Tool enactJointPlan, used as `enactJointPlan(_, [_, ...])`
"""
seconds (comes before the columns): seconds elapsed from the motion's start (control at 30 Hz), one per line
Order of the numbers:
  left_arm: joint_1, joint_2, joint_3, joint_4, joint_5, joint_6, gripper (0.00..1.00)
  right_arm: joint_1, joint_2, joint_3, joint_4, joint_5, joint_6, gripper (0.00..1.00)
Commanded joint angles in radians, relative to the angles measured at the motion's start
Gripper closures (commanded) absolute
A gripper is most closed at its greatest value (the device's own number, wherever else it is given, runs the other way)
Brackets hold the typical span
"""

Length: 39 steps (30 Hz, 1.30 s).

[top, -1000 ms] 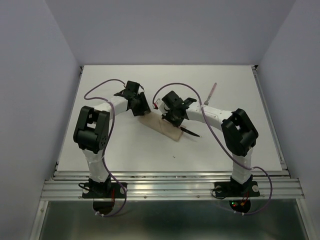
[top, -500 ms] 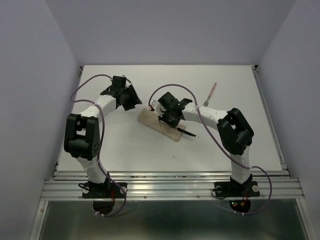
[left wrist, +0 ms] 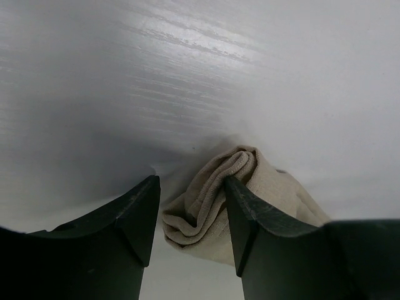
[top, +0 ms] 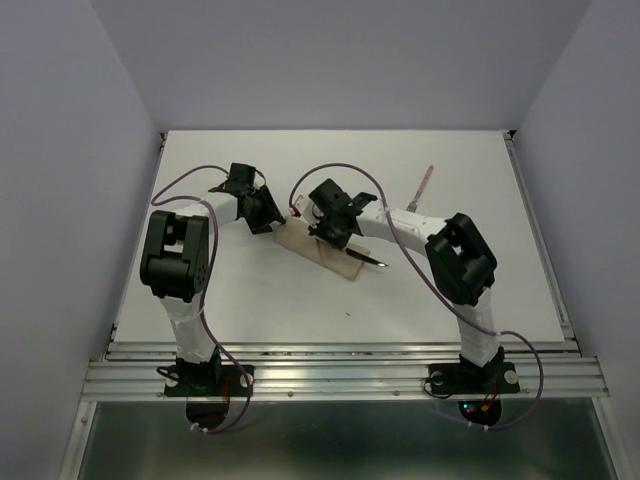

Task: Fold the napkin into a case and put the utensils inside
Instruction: Insert the knife into the folded napkin.

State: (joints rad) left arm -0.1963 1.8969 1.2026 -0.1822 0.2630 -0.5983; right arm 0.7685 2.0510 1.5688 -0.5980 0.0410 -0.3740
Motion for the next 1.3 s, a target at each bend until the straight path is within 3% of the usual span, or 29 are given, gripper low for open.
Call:
enactJointPlan(0.0, [-0.008,-0.001,-0.009,0.013,0.021,0.006,0.44,0.017,0.032,0.079,0.035,-0.024,-0.026,0.99])
enactJointPlan(0.57, [-0.011,-0.001,-0.029,0.02,0.033,0.017,0.44,0.035,0.146,0.246,0.029,-0.033,-0.036,0.99])
enactJointPlan(1.07, [-0.017,-0.013,-0.029,0.012,0.03,0.025,0.44,0.054,0.176,0.272,0.058,-0.032,0.003,0.99])
enactJointPlan(1.27, [-0.018,-0.012,-0.029,0.003,0.025,0.041,0.44,0.054,0.158,0.286,-0.002,-0.024,0.04,0.81])
